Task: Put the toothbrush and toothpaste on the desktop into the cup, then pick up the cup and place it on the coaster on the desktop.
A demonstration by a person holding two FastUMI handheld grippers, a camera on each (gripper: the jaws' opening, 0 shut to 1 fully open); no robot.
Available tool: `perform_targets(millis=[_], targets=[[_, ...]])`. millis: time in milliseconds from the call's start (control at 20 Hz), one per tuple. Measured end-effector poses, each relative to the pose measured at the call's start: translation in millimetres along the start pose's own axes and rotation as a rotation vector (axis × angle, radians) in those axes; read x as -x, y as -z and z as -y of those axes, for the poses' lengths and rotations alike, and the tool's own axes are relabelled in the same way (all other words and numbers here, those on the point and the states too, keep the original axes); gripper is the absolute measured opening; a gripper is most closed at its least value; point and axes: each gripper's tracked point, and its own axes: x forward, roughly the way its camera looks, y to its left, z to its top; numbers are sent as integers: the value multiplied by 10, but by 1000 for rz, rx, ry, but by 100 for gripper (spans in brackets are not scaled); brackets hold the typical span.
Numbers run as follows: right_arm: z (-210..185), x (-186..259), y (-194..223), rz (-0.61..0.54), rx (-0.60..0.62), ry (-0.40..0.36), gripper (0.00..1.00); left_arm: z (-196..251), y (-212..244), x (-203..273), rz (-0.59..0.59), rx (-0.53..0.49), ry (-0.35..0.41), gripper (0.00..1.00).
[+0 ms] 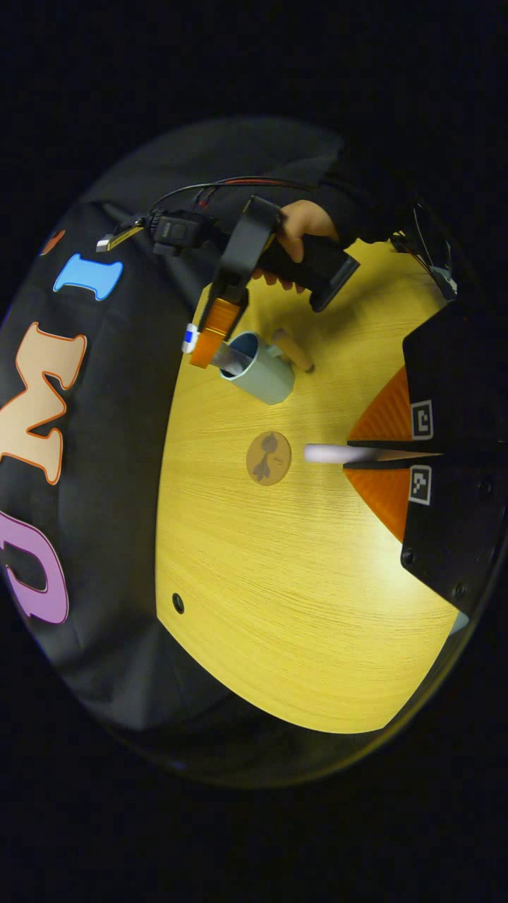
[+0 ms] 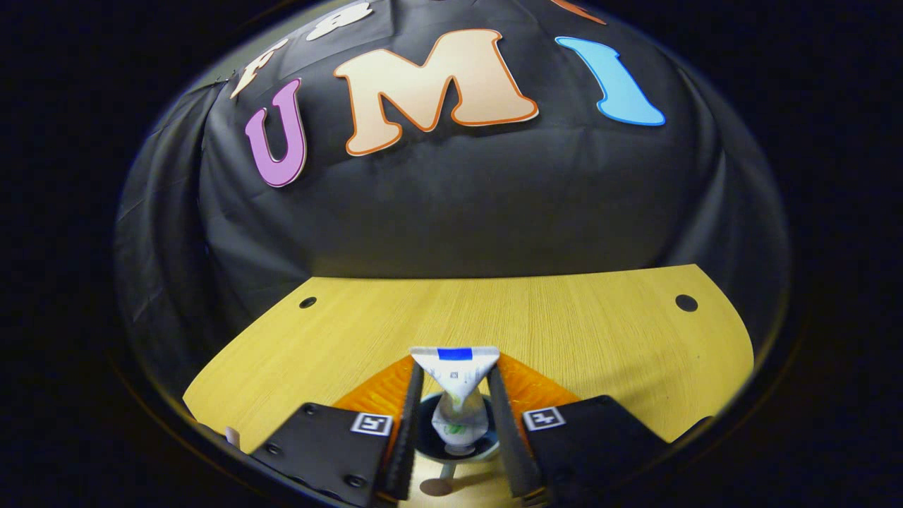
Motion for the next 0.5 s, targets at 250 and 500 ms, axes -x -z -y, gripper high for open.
perform_targets(millis=[250,500], targets=[[184,489,26,21,-59,-4,98,215,-358,-86,73,-40,44,0],[526,1015,279,-16,-128,30,94,544,-1043,-233,258,-48,118,0]])
